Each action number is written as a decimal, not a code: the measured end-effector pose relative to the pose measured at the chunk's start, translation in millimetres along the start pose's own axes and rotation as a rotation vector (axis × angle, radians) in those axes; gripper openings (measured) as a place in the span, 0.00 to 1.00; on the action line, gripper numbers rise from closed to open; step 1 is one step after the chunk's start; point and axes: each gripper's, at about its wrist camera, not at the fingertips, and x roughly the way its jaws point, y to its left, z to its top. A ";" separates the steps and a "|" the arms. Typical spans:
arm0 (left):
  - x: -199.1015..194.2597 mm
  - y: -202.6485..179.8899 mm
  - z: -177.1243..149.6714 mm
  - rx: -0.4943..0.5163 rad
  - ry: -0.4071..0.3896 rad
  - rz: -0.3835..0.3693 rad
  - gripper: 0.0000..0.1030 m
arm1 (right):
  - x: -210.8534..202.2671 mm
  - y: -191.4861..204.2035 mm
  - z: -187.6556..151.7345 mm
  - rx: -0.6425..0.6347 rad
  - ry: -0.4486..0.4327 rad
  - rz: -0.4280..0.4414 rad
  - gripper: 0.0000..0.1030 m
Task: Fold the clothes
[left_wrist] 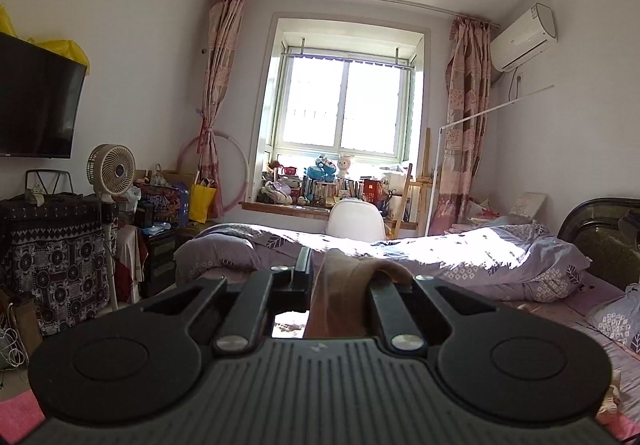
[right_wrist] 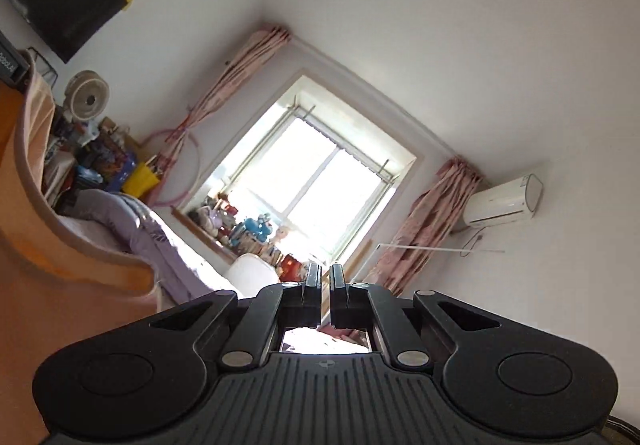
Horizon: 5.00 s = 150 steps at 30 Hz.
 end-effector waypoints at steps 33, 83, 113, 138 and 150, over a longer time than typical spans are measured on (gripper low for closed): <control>-95.6 168.1 -116.9 0.058 0.233 0.291 0.17 | -50.8 269.3 -117.5 0.106 0.638 1.042 0.07; -110.5 146.6 -105.4 0.069 0.128 0.176 0.17 | -3.2 219.1 -68.5 0.254 0.399 1.061 0.86; -117.4 163.8 -126.4 0.027 0.162 0.202 0.20 | -37.0 294.4 -23.1 0.140 0.307 0.549 0.21; -92.7 3.3 67.6 0.028 -0.439 0.218 0.31 | -25.4 -7.2 62.4 -0.170 -0.408 -0.420 0.19; -179.0 -36.6 110.1 0.107 -0.683 0.280 0.39 | -89.9 -86.2 64.6 -0.070 -0.485 -0.558 0.19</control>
